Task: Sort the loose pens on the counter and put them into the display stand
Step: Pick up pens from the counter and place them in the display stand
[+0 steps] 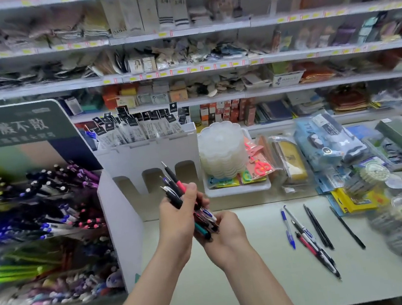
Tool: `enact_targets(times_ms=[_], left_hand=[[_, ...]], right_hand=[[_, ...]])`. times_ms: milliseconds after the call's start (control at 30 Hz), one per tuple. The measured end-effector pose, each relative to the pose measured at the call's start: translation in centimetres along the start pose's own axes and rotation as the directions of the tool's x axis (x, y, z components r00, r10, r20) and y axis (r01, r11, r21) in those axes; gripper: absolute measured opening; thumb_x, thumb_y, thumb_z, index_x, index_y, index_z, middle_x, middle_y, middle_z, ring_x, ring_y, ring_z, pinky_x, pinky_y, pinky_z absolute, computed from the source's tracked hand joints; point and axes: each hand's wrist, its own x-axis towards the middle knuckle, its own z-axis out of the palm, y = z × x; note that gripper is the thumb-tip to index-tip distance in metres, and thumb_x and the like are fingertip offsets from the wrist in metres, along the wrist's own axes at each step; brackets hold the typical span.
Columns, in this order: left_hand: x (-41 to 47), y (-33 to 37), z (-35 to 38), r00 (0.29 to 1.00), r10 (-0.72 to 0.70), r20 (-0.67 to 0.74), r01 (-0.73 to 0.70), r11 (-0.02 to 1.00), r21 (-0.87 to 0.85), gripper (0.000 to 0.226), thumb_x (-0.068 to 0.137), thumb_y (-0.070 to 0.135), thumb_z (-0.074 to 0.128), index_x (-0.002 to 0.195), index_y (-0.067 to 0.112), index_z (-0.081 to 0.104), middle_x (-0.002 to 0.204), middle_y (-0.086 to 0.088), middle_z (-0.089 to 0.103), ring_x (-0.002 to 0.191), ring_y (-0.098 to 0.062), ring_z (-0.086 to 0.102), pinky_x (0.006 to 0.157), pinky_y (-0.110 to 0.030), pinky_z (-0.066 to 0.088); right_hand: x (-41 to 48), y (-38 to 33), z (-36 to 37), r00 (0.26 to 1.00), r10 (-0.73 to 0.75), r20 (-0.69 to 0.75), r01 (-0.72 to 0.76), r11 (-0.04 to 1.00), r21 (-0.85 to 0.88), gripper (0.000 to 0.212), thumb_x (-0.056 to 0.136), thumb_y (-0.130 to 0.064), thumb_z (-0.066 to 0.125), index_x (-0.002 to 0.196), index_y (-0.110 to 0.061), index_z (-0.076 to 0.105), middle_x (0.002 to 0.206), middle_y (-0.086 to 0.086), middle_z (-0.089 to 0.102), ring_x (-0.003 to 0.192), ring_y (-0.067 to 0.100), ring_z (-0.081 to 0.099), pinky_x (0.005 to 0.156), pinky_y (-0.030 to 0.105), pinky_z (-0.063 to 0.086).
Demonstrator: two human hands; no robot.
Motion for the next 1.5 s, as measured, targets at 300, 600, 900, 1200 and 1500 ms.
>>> enact_targets(times_ms=[300,600,900,1200,1500], left_hand=[[0.2,3.9,-8.1,0.994,0.028,0.108,-0.048,0.981,0.186,0.033,0.103,0.033,0.07,0.107,0.002,0.06,0.083,-0.023,0.068,0.068,-0.033,0.067,0.063,-0.041,0.06],[-0.1,8.9,-18.1,0.849,-0.14,0.509,-0.029,0.951,0.309,0.049,0.105,0.038,0.063,0.097,-0.009,0.052,0.074,-0.016,0.048,0.052,-0.024,0.043,0.051,-0.032,0.042],[-0.6,11.6,-25.4,0.751,-0.218,0.623,0.008,0.947,0.321,0.029,0.105,0.035,0.065,0.115,0.008,0.068,0.088,-0.01,0.063,0.057,-0.018,0.045,0.052,-0.029,0.044],[-0.3,12.0,-27.6,0.767,-0.213,0.605,-0.006,0.941,0.339,0.034,0.108,0.038,0.059,0.119,0.006,0.061,0.094,-0.016,0.069,0.055,-0.019,0.043,0.051,-0.029,0.04],[-0.6,11.3,-24.5,0.905,-0.18,0.385,0.209,0.977,-0.036,0.043,0.106,0.046,0.056,0.125,0.008,0.063,0.083,-0.002,0.053,0.054,-0.011,0.03,0.046,-0.024,0.034]], right_hand=[[-2.0,8.0,5.3,0.993,-0.096,0.075,0.106,0.983,-0.151,0.05,0.106,-0.036,0.03,0.116,-0.014,0.075,0.114,0.011,0.08,0.12,0.032,0.071,0.097,0.043,0.048],[-3.7,12.8,9.7,0.839,-0.44,0.32,0.544,0.667,-0.509,0.034,0.107,-0.026,0.048,0.108,0.0,0.07,0.081,0.02,0.058,0.058,0.03,0.05,0.058,0.042,0.043],[-3.4,16.6,11.5,0.844,-0.478,0.245,0.518,0.608,-0.601,0.023,0.091,-0.027,0.074,0.1,-0.007,0.082,0.077,0.008,0.06,0.068,0.022,0.05,0.07,0.032,0.039],[-3.7,16.4,12.7,0.821,-0.508,0.259,0.571,0.722,-0.39,0.02,0.102,-0.027,0.069,0.096,-0.015,0.085,0.069,0.0,0.039,0.068,0.023,0.037,0.067,0.034,0.035],[-4.8,16.8,11.8,0.507,-0.806,0.305,0.858,0.441,-0.262,0.021,0.101,-0.036,0.063,0.106,-0.021,0.078,0.084,-0.002,0.065,0.079,0.014,0.056,0.079,0.029,0.046]])
